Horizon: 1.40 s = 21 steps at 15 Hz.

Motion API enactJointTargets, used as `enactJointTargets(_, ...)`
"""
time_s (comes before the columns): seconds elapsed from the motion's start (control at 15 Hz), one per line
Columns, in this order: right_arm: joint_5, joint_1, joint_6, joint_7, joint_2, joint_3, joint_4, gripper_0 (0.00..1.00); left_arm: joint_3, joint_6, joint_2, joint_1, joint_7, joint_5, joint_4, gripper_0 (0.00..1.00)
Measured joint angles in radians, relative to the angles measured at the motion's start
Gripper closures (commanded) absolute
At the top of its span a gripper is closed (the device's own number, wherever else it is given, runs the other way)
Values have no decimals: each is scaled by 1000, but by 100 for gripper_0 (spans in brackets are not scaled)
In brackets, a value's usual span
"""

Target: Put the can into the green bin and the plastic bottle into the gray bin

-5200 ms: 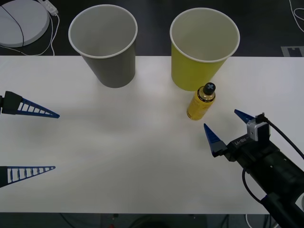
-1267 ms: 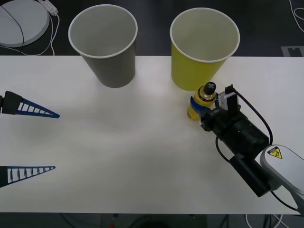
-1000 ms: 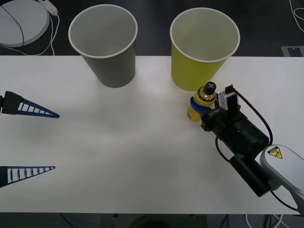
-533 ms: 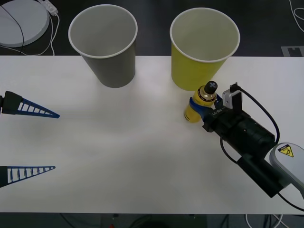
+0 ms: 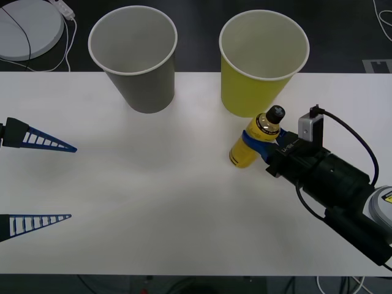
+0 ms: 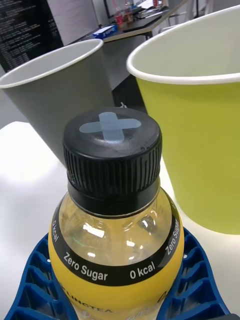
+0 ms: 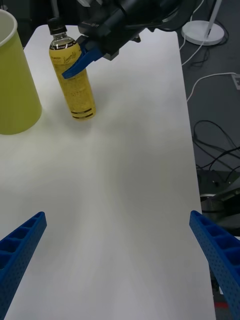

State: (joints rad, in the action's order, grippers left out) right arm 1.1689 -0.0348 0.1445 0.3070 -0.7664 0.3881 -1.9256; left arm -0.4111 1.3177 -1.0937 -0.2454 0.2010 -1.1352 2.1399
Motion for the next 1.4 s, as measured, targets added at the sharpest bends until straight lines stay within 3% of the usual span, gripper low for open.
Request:
enactJointTargets(0.33, 14, 2, 50, 17, -95, -16, -109, 100, 0, 0, 0, 0, 0, 0, 0, 0)
enactJointTargets(0.73, 36, 2, 194, 92, -153, -119, -157, 100, 0, 0, 0, 0, 0, 0, 0, 0)
enactJointTargets(1.4, 425, 3, 340, 654, -225, -247, -321, 100, 0, 0, 0, 0, 0, 0, 0, 0)
